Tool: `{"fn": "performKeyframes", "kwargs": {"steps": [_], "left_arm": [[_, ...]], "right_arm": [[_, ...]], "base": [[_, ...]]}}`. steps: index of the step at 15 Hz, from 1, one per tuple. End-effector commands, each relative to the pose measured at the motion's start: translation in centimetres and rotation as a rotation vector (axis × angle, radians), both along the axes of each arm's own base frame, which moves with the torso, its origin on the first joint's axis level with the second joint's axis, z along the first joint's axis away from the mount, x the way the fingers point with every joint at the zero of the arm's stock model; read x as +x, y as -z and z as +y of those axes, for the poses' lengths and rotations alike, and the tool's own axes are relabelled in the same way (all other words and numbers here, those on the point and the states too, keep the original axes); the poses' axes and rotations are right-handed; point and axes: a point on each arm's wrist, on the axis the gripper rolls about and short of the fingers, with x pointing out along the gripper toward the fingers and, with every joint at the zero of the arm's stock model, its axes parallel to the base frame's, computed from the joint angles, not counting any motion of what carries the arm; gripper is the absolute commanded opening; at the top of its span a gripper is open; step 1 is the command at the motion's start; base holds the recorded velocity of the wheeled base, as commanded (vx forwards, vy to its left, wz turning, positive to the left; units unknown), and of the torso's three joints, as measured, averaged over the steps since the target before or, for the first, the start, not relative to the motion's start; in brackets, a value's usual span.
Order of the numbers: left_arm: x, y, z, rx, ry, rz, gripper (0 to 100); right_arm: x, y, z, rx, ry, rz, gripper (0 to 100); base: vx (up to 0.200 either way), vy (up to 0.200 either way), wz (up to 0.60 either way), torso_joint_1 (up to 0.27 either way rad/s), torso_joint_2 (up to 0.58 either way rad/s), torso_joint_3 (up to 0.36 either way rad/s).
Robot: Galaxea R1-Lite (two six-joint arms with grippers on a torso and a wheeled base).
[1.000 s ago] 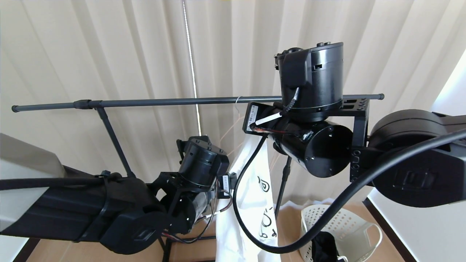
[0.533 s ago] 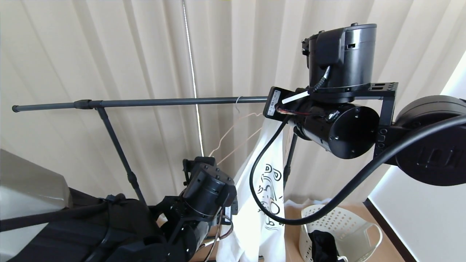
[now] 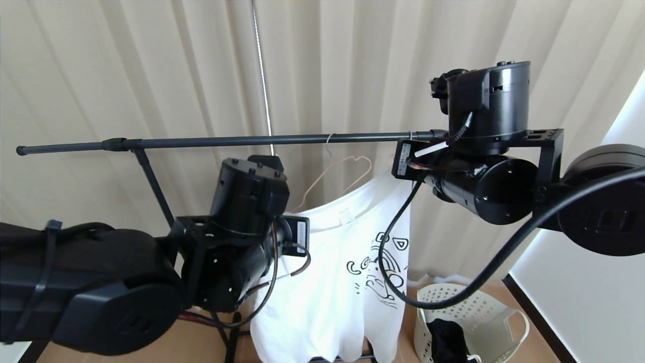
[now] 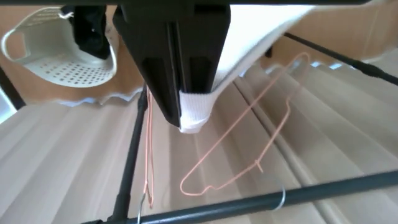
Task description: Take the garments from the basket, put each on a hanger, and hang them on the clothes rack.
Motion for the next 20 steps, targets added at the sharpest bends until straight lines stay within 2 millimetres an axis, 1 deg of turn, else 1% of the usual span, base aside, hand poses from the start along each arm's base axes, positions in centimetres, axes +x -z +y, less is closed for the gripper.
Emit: {"fn": "performKeyframes", "kwargs": {"steps": [1, 2, 3, 5, 8, 11, 14, 16, 18, 20], "left_arm": [[1.7, -2.5, 0.8, -0.036, -0.041, -0.054, 0], [2.4, -3.0, 0.8, -0.038, -0.044, -0.048, 0], [2.7, -3.7, 0.8, -0.049, -0.035, -0.050, 0], [2.8, -4.7, 0.6, -0.068, 0.006, -0.044, 0], [2.8, -4.8, 0.6, -0.044, 0.032, 0.000, 0], [2.7, -4.7, 0.6, -0.019, 0.044, -0.003, 0], [2.4, -4.4, 0.6, 0.009, 0.059, 0.003, 0], [2.1, -4.1, 0.5, 0.017, 0.069, 0.013, 0], [1.7, -4.2, 0.6, 0.026, 0.075, 0.011, 0], [1.2, -4.1, 1.0, 0.047, 0.083, 0.008, 0]], "right_arm": [[-2.5, 1.6, -1.9, -0.101, -0.055, 0.059, 0], [-3.2, 2.1, -1.8, -0.149, -0.091, 0.077, 0], [-3.4, 2.5, -2.0, -0.183, -0.101, 0.086, 0], [-3.7, 3.0, -2.2, -0.208, -0.105, 0.100, 0], [-5.1, 4.2, -2.1, -0.297, -0.140, 0.127, 0], [-5.6, 5.3, -1.7, -0.368, -0.115, 0.140, 0], [-5.7, 5.2, -1.7, -0.371, -0.112, 0.136, 0], [-6.1, 4.5, -1.4, -0.342, -0.128, 0.103, 0], [-5.7, 4.5, -1.2, -0.332, -0.123, 0.089, 0], [-5.4, 4.0, -1.1, -0.312, -0.111, 0.072, 0]], "base": [[0.000, 0.000, 0.00, 0.000, 0.00, 0.000], [0.000, 0.000, 0.00, 0.000, 0.00, 0.000], [0.000, 0.000, 0.00, 0.000, 0.00, 0.000], [0.000, 0.000, 0.00, 0.000, 0.00, 0.000], [0.000, 0.000, 0.00, 0.000, 0.00, 0.000], [0.000, 0.000, 0.00, 0.000, 0.00, 0.000], [0.000, 0.000, 0.00, 0.000, 0.00, 0.000], [0.000, 0.000, 0.00, 0.000, 0.00, 0.000], [0.000, 0.000, 0.00, 0.000, 0.00, 0.000], [0.000, 0.000, 0.00, 0.000, 0.00, 0.000]]}}
